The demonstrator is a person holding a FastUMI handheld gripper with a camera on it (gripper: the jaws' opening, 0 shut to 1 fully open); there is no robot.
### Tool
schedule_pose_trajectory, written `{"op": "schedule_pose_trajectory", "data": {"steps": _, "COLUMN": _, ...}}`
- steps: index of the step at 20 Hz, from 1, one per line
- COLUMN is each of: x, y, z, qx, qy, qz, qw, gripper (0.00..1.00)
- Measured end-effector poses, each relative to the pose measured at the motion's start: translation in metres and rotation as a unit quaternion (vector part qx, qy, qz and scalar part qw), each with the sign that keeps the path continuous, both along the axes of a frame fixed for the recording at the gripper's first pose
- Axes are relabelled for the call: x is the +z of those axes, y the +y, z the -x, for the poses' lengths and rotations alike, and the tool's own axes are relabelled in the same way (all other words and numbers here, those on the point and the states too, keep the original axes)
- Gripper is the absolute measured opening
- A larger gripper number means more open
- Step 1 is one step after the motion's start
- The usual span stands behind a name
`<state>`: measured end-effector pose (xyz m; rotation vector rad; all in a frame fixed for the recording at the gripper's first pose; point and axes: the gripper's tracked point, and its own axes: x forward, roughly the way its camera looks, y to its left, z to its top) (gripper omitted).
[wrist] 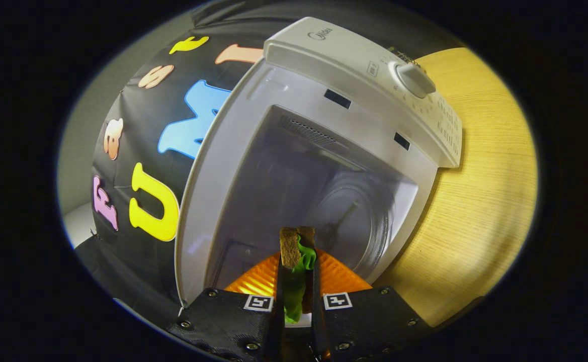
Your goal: Open the microwave, put the food inside, and close the microwave door.
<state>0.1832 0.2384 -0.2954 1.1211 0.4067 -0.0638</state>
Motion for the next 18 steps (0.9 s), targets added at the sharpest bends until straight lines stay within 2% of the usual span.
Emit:
{"op": "schedule_pose_trajectory", "data": {"steps": 8, "x": -0.023, "y": -0.005, "z": 0.000, "qx": -0.011, "qy": 0.029, "qz": 0.034, "qw": 0.999, "gripper": 0.22}}
{"op": "schedule_pose_trajectory", "data": {"steps": 9, "x": -0.026, "y": -0.006, "z": 0.000, "qx": -0.011, "qy": 0.031, "qz": 0.039, "qw": 0.999, "gripper": 0.28}}
{"op": "schedule_pose_trajectory", "data": {"steps": 10, "x": -0.029, "y": -0.007, "z": 0.002, "qx": -0.013, "qy": 0.039, "qz": 0.048, "qw": 0.998, "gripper": 0.28}}
{"op": "schedule_pose_trajectory", "data": {"steps": 11, "x": -0.033, "y": -0.010, "z": 0.004, "qx": -0.016, "qy": 0.049, "qz": 0.063, "qw": 0.997, "gripper": 0.38}}
{"op": "schedule_pose_trajectory", "data": {"steps": 14, "x": -0.037, "y": -0.013, "z": 0.008, "qx": -0.009, "qy": 0.059, "qz": 0.100, "qw": 0.993, "gripper": 0.49}}
{"op": "schedule_pose_trajectory", "data": {"steps": 15, "x": -0.034, "y": -0.014, "z": 0.008, "qx": -0.006, "qy": 0.053, "qz": 0.109, "qw": 0.993, "gripper": 0.69}}
{"op": "schedule_pose_trajectory", "data": {"steps": 16, "x": -0.031, "y": -0.018, "z": 0.008, "qx": -0.006, "qy": 0.052, "qz": 0.121, "qw": 0.991, "gripper": 0.80}}
{"op": "schedule_pose_trajectory", "data": {"steps": 17, "x": -0.028, "y": -0.021, "z": 0.008, "qx": -0.006, "qy": 0.050, "qz": 0.136, "qw": 0.989, "gripper": 0.96}}
{"op": "schedule_pose_trajectory", "data": {"steps": 18, "x": -0.024, "y": -0.025, "z": 0.009, "qx": -0.007, "qy": 0.048, "qz": 0.153, "qw": 0.987, "gripper": 0.97}}
